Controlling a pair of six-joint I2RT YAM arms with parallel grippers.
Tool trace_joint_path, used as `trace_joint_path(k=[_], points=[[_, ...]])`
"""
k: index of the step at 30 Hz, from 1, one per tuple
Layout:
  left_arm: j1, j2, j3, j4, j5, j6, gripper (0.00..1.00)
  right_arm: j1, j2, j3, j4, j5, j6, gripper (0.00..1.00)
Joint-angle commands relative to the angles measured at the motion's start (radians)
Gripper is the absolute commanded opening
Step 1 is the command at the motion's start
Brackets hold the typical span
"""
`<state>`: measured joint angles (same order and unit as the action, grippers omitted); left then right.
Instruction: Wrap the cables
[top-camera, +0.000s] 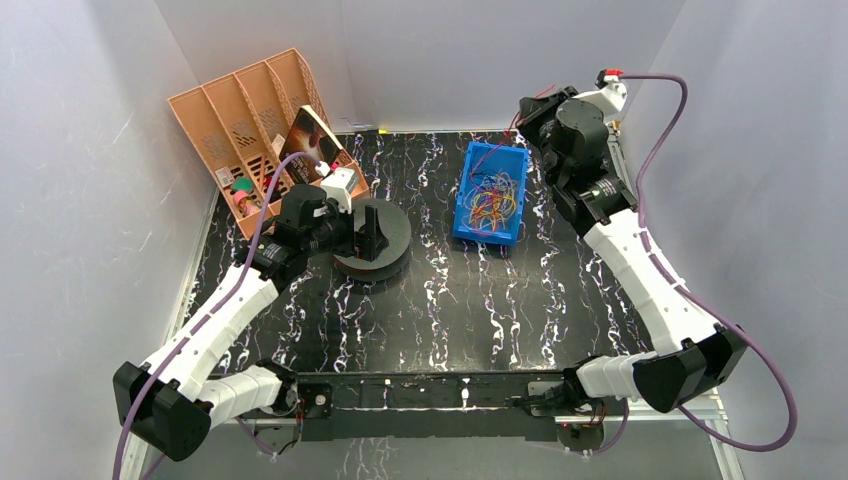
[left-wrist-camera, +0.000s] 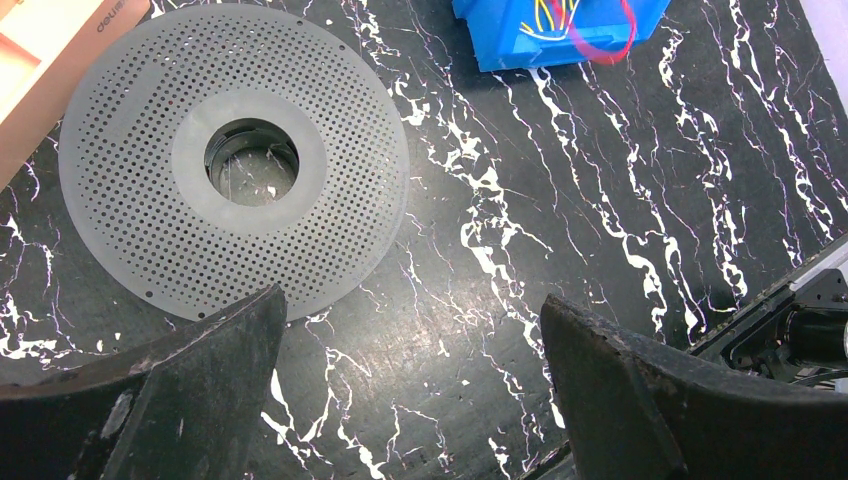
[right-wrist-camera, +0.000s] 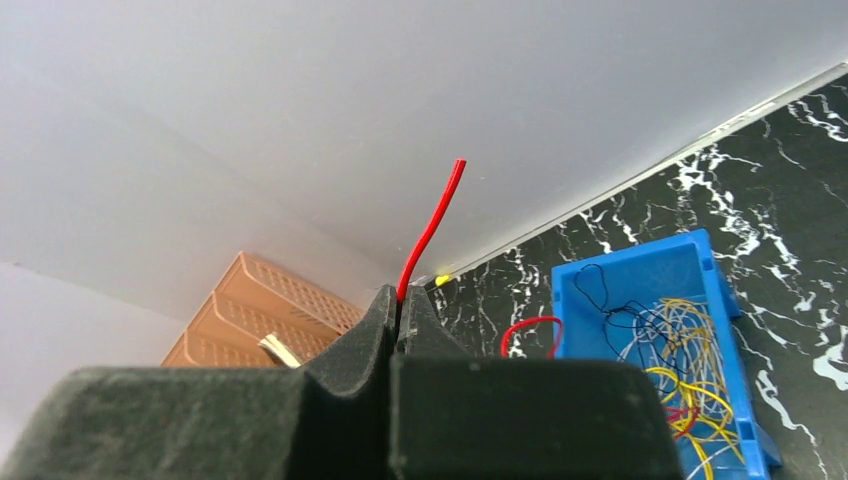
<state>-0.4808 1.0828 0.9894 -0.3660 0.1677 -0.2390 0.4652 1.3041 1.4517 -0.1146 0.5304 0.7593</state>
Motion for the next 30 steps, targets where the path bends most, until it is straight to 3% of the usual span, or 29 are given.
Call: trace_joint_path(k=[1,19,30], points=[[0.0,-0.024,-0.001,0.004,0.005,0.0,0.98,0.008,-0.043,0.084,0.036,-0.068,-0.015,0.0],[-0.001,-0.031,-0.002,0.004,-0.004,0.001,0.98,0.009,-0.123,0.276,0.18,-0.405,-0.085,0.0],[-0.001,-0.037,-0.009,0.015,0.013,0.007,0.98,0.01,-0.237,0.284,0.345,-0.562,-0.119,0.0]])
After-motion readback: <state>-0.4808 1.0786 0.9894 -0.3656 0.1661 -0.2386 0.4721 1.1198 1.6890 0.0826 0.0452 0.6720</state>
